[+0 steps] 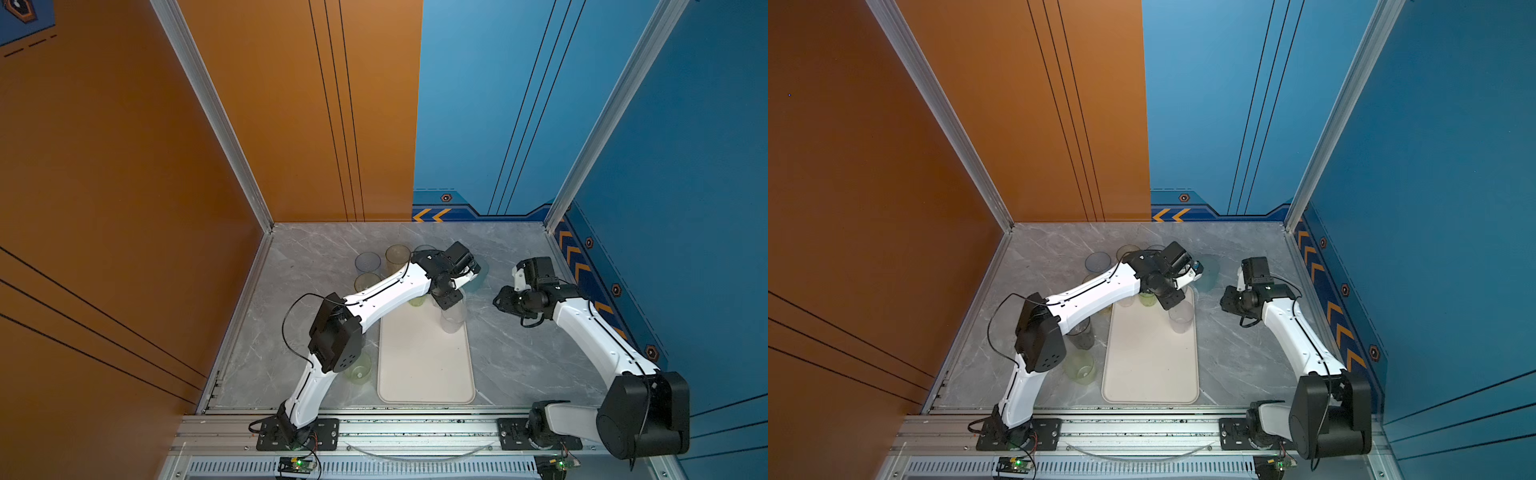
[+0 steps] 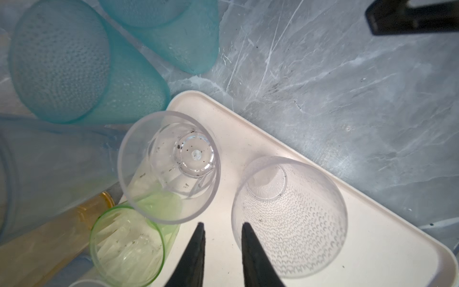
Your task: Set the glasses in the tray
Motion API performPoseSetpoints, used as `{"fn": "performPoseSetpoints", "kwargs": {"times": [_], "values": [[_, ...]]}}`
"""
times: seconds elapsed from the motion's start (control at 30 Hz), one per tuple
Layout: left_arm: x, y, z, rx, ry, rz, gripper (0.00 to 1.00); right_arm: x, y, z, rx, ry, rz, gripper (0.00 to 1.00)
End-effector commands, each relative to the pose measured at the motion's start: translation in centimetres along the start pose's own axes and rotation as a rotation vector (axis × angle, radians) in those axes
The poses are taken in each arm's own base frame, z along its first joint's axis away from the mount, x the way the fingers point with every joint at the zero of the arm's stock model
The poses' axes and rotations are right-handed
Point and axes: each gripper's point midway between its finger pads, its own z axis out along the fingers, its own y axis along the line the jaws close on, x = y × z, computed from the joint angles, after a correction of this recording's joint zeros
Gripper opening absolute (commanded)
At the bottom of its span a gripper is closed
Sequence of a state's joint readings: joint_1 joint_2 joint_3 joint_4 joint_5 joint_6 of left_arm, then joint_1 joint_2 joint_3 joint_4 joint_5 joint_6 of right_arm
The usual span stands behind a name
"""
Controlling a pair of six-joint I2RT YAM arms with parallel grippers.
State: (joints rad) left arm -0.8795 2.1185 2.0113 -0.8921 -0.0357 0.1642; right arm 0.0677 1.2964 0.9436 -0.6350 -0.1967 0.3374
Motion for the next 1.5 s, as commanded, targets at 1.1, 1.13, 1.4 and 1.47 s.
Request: {"fn": "performPoseSetpoints", "kwargs": {"times": [1.1, 1.13, 1.4, 1.47], "values": [[17.5, 11.6, -22.1, -0.626, -0.480, -0.561, 0.31, 3.8, 14.9, -10.9, -0.152, -0.271, -0.487, 0.44], [18.1, 11.8, -22.5, -0.643, -0.484, -0.570, 0.31, 4.5, 15.5, -10.8, -0.165, -0.260, -0.505, 0.44], [20.5, 11.7, -23.8, -0.670, -0.513, -0.614, 0.34, 11.0, 21.4, -10.2, -0.259, -0.129, -0.722, 0.44], [20.7, 11.7, -23.8, -0.669, -0.505, -0.617, 0.33, 12.5, 22.6, -10.0, -0.265, -0.096, -0.782, 0.44]]}}
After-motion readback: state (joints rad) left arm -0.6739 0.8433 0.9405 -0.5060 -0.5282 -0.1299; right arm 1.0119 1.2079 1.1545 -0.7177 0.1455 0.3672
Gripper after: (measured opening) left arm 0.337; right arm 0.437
